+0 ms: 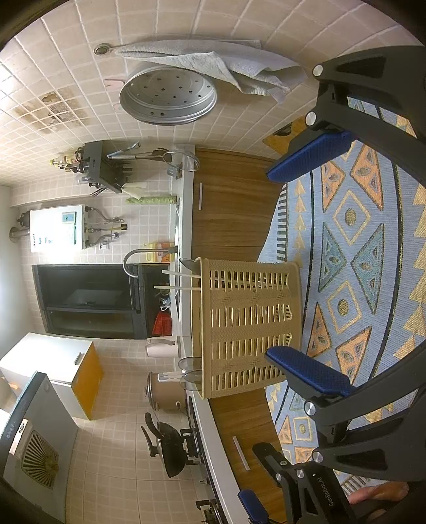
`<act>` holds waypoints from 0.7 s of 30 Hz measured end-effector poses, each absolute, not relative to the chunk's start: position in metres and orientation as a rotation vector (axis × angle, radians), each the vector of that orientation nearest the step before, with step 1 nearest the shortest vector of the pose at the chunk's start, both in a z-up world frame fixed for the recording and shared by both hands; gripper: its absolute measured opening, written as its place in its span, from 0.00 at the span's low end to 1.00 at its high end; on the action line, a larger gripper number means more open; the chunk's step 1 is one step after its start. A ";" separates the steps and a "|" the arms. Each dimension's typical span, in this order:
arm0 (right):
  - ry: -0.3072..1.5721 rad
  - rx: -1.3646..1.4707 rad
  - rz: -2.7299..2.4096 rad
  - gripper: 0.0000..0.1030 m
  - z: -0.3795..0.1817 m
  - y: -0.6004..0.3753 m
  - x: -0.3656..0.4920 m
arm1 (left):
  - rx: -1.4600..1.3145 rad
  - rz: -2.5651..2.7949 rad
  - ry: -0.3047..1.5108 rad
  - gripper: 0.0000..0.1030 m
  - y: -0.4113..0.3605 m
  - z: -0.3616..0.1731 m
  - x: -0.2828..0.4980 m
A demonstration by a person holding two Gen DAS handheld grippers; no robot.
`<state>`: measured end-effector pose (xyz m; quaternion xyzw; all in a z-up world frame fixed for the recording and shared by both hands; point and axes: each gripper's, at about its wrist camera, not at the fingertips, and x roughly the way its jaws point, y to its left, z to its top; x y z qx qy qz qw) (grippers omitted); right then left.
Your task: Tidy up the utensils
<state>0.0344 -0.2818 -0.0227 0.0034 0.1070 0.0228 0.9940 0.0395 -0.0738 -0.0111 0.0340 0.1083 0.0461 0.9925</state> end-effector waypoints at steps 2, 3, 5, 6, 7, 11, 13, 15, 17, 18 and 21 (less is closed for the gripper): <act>0.213 0.007 0.045 0.93 -0.023 -0.282 0.035 | 0.069 0.093 0.218 0.93 -0.073 -0.012 0.040; 0.214 0.008 0.044 0.93 -0.023 -0.282 0.035 | 0.068 0.093 0.218 0.93 -0.074 -0.011 0.040; 0.215 0.011 0.045 0.93 -0.023 -0.283 0.036 | 0.070 0.094 0.219 0.93 -0.074 -0.012 0.040; 0.219 0.012 0.045 0.93 -0.024 -0.283 0.037 | 0.071 0.094 0.220 0.93 -0.075 -0.012 0.040; 0.222 0.014 0.044 0.93 -0.024 -0.284 0.038 | 0.071 0.095 0.218 0.93 -0.075 -0.012 0.040; 0.230 0.025 0.042 0.93 -0.024 -0.287 0.040 | 0.082 0.107 0.207 0.93 -0.077 -0.012 0.039; 0.231 0.032 0.042 0.93 -0.024 -0.289 0.041 | 0.102 0.118 0.191 0.93 -0.079 -0.011 0.037; 0.235 0.032 0.043 0.93 -0.024 -0.289 0.041 | 0.112 0.122 0.187 0.93 -0.081 -0.011 0.036; 0.236 0.026 0.047 0.93 -0.024 -0.287 0.041 | 0.114 0.124 0.193 0.93 -0.080 -0.011 0.037; 0.236 0.021 0.049 0.93 -0.025 -0.287 0.041 | 0.112 0.124 0.194 0.93 -0.080 -0.011 0.037; 0.237 0.011 0.054 0.93 -0.025 -0.285 0.041 | 0.112 0.133 0.175 0.93 -0.078 -0.010 0.033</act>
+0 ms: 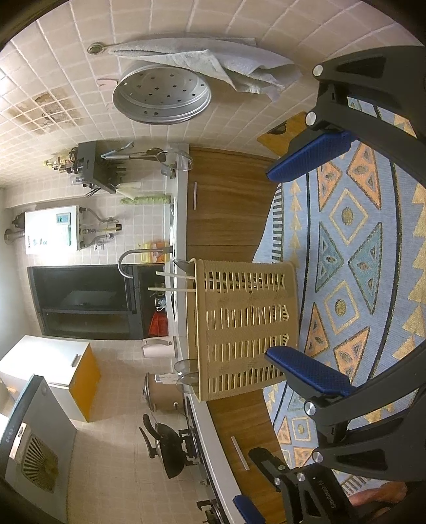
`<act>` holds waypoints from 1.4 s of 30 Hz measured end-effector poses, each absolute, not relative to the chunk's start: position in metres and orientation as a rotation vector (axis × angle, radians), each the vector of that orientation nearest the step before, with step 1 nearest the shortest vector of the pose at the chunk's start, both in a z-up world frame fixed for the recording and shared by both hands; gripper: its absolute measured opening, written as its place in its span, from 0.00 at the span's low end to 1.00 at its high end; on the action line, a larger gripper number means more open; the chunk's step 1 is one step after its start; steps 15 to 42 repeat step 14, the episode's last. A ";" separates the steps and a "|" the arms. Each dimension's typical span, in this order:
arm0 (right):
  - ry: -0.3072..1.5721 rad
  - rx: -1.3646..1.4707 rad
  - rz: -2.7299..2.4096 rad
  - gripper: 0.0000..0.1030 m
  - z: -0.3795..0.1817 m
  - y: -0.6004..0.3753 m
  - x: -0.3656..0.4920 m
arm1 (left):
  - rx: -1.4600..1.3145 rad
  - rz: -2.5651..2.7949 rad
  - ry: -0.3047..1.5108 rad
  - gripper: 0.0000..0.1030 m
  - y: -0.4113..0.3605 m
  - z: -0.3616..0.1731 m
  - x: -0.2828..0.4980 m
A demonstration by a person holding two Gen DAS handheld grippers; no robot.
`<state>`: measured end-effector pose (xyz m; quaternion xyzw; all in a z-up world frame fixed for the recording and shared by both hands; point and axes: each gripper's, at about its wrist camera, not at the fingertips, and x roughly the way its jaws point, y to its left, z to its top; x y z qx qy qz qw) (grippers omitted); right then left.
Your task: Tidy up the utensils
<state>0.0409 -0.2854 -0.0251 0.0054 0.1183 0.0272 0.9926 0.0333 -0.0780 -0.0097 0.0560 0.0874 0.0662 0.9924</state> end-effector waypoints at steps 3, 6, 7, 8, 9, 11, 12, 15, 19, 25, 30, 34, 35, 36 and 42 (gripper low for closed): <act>0.239 0.005 0.055 0.93 -0.026 -0.285 0.041 | 0.110 0.131 0.157 0.93 -0.076 -0.008 0.031; 0.239 0.008 0.054 0.93 -0.026 -0.286 0.041 | 0.098 0.122 0.161 0.93 -0.073 -0.007 0.030; 0.240 0.010 0.055 0.93 -0.026 -0.286 0.041 | 0.089 0.110 0.170 0.93 -0.071 -0.007 0.031; 0.241 0.012 0.055 0.93 -0.026 -0.286 0.042 | 0.082 0.107 0.173 0.93 -0.070 -0.007 0.031; 0.241 0.013 0.055 0.93 -0.026 -0.286 0.041 | 0.073 0.106 0.173 0.93 -0.068 -0.006 0.031; 0.241 0.014 0.054 0.93 -0.026 -0.286 0.041 | 0.062 0.100 0.177 0.93 -0.067 -0.006 0.031; 0.241 0.014 0.054 0.93 -0.026 -0.286 0.041 | 0.064 0.100 0.184 0.93 -0.067 -0.006 0.032; 0.244 0.013 0.056 0.93 -0.026 -0.286 0.041 | 0.070 0.105 0.183 0.93 -0.068 -0.006 0.032; 0.244 0.013 0.056 0.93 -0.026 -0.286 0.041 | 0.070 0.105 0.183 0.93 -0.068 -0.006 0.032; 0.244 0.013 0.056 0.93 -0.026 -0.286 0.041 | 0.070 0.105 0.183 0.93 -0.068 -0.006 0.032; 0.244 0.013 0.056 0.93 -0.026 -0.286 0.041 | 0.070 0.105 0.183 0.93 -0.068 -0.006 0.032; 0.244 0.013 0.056 0.93 -0.026 -0.286 0.041 | 0.070 0.105 0.183 0.93 -0.068 -0.006 0.032; 0.244 0.013 0.056 0.93 -0.026 -0.286 0.041 | 0.070 0.105 0.183 0.93 -0.068 -0.006 0.032; 0.244 0.013 0.056 0.93 -0.026 -0.286 0.041 | 0.070 0.105 0.183 0.93 -0.068 -0.006 0.032; 0.244 0.013 0.056 0.93 -0.026 -0.286 0.041 | 0.070 0.105 0.183 0.93 -0.068 -0.006 0.032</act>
